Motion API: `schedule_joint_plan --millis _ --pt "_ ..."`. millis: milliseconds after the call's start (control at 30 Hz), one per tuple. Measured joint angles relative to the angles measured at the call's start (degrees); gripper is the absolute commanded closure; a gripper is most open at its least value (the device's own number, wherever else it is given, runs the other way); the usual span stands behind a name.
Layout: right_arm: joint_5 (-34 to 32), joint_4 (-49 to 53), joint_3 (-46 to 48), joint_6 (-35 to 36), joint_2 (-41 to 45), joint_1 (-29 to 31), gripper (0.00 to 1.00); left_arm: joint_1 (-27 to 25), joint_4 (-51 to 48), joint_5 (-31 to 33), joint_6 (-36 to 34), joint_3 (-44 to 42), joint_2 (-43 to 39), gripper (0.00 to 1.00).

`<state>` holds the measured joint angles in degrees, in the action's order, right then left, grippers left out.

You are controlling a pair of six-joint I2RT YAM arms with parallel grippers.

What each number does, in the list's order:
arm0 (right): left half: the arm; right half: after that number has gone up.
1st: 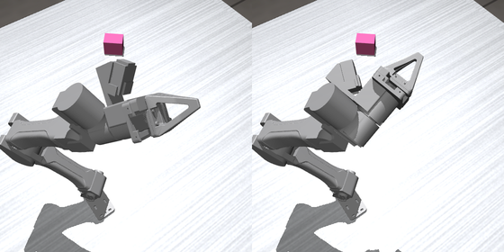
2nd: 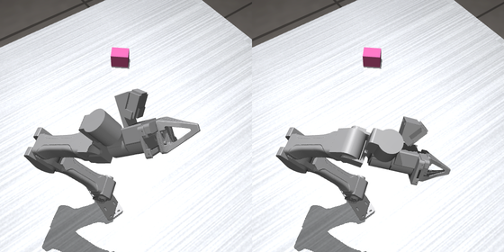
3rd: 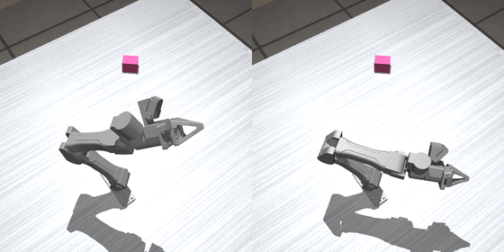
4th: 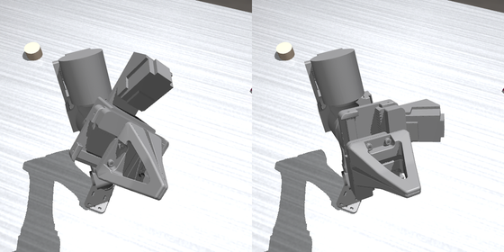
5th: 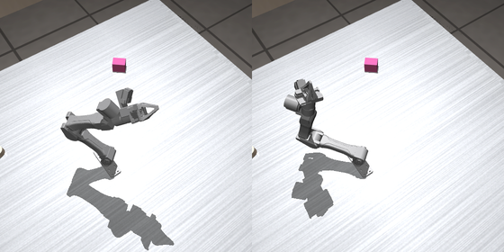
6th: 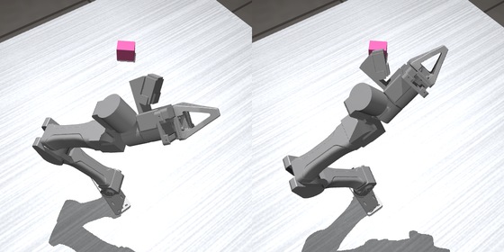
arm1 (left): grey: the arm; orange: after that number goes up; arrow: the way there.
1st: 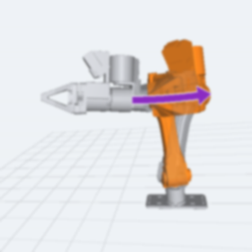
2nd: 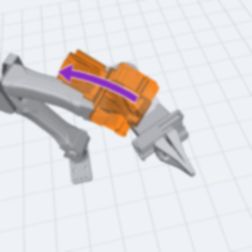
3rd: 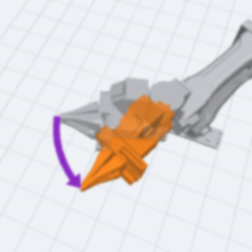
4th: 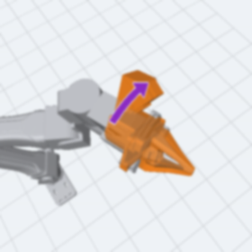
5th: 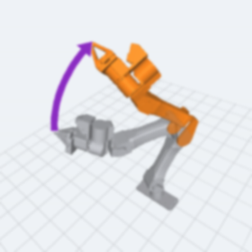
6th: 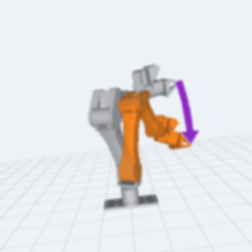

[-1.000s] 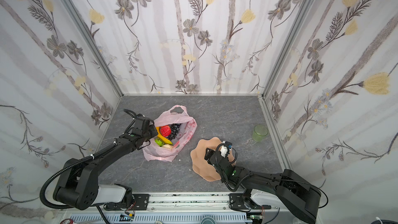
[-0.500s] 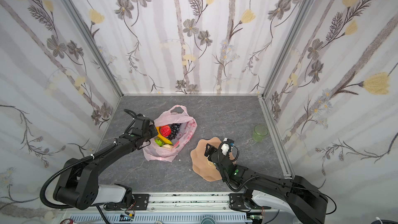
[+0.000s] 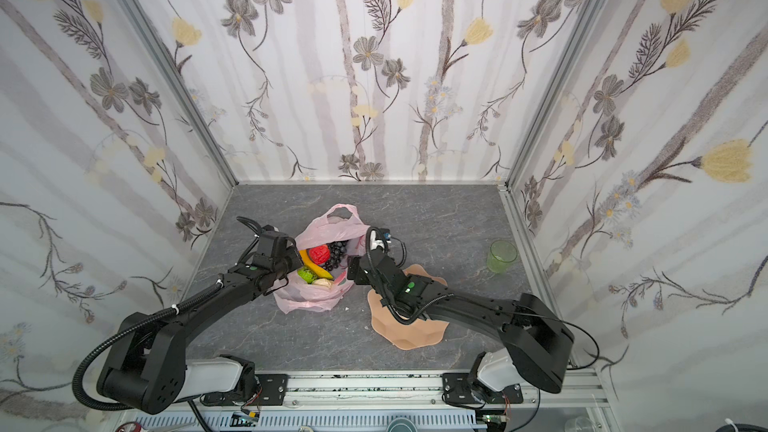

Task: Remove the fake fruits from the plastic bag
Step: 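Move the right gripper back over the bag and reach down into it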

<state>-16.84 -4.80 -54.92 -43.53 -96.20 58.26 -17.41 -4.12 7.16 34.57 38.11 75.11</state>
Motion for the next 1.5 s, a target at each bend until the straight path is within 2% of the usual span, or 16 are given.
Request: schedule_joint_plan --millis 167,400,567,900,1500 --pt "6.4 4.8 -13.9 2.7 -13.5 3.1 0.19 0.4 0.6 0.4 0.3 -2.7 -1.8 1.00" --pt "10.6 7.3 -22.2 0.0 -22.4 1.2 0.27 0.6 0.9 0.3 0.9 -4.2 -3.6 1.00" --pt "12.4 7.1 -24.3 -4.6 -26.3 -1.7 0.28 0.6 1.8 0.3 1.5 -4.2 -4.4 1.00" --pt "16.2 7.2 -32.2 -11.5 -34.2 -3.5 0.30 0.6 2.2 -0.4 1.9 -4.2 -4.4 1.00" --pt "15.4 11.3 -43.9 -13.2 -43.3 -4.9 0.27 0.6 3.3 -2.3 1.7 -4.2 -3.6 1.00"
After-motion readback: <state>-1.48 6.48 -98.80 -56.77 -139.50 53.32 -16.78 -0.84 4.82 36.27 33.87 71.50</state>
